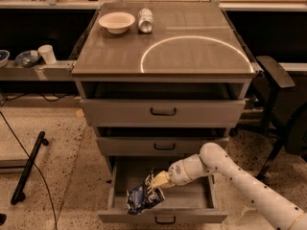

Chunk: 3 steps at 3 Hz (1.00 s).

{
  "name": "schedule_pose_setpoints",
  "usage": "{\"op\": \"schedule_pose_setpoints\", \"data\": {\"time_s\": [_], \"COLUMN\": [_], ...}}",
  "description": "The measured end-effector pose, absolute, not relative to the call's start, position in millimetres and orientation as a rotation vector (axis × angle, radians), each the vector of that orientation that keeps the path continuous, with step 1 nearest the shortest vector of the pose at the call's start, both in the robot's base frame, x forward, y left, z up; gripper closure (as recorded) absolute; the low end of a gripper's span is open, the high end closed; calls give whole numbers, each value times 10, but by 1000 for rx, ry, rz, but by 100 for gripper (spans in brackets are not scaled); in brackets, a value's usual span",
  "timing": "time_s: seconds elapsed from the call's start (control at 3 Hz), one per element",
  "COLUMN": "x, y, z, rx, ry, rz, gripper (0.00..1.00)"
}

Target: Pick blue chip bag from bottom drawer and place on counter

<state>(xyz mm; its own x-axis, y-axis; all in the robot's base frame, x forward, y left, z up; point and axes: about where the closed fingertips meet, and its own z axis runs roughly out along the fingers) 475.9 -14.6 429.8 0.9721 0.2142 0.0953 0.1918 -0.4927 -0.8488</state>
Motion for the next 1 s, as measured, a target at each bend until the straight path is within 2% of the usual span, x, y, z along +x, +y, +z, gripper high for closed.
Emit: {"op": "schedule_pose_setpoints", "data": {"time_s": [0.67,1.0], "x": [4843,4767], "y": [-35,-18], "z": [5783,6192], "rx": [-1979,-2016], "ry": [-370,-403], "rz": [-220,-282], "gripper": [100,100]}}
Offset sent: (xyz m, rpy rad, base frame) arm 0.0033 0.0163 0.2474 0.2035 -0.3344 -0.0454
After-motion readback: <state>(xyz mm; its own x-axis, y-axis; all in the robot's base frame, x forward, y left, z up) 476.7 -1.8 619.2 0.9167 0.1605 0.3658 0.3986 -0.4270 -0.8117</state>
